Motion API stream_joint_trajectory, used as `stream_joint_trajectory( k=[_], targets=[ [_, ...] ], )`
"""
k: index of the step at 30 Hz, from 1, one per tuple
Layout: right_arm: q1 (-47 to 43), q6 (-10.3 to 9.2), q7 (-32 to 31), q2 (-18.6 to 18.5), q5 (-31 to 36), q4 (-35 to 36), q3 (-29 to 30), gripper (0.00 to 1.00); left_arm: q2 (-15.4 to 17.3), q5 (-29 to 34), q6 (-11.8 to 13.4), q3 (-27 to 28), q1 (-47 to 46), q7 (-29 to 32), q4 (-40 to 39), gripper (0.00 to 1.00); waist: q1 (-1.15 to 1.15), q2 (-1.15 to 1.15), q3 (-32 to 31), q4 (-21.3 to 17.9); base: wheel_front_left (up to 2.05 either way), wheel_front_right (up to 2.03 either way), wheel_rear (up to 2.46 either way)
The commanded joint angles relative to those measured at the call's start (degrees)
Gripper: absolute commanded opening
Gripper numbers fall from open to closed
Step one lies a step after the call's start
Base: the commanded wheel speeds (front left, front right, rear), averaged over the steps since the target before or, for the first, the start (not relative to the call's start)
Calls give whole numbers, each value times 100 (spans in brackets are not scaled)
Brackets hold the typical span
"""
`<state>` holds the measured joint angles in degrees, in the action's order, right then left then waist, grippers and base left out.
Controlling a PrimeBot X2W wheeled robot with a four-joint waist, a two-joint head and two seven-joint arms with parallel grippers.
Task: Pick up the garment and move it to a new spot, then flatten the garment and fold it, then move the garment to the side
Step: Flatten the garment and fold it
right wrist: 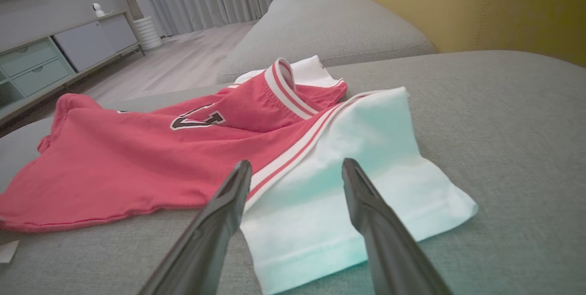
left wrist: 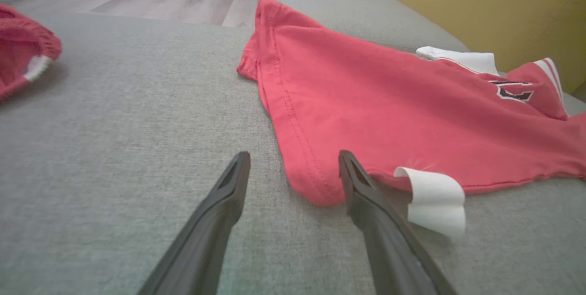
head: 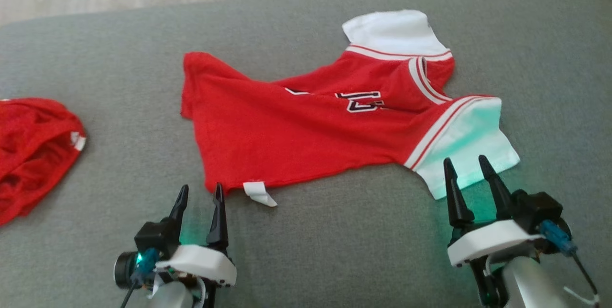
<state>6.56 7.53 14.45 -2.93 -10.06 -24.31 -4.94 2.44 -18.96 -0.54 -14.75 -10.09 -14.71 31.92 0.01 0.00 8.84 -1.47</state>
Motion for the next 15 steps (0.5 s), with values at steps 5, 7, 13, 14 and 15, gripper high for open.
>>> stream_joint_trajectory(
  k=[5, 7, 13, 14, 15],
  targets=[
    [250, -4, 55, -46, 60, 187, -81, 100, 44, -131, -27, 63, -377, -29, 232, 100, -1, 0, 248, -174, 0, 0, 0],
    [270, -4, 55, -54, 64, 198, -82, 100, 44, -156, -13, 6, -445, -29, 366, 100, -1, 0, 298, -197, 0, 0, 0],
    [318, -4, 55, -63, 72, 201, -78, 100, 44, -248, -63, -312, -571, -29, 608, 100, -1, 0, 347, -225, 0, 0, 0],
    [327, -4, 55, -64, 73, 198, -73, 100, 44, -277, -93, -398, -579, -29, 655, 100, -1, 0, 347, -224, 0, 0, 0],
    [335, -4, 55, -65, 72, 193, -67, 100, 44, -300, -121, -496, -592, -29, 715, 100, -1, 0, 346, -220, 0, 0, 0]
  ],
)
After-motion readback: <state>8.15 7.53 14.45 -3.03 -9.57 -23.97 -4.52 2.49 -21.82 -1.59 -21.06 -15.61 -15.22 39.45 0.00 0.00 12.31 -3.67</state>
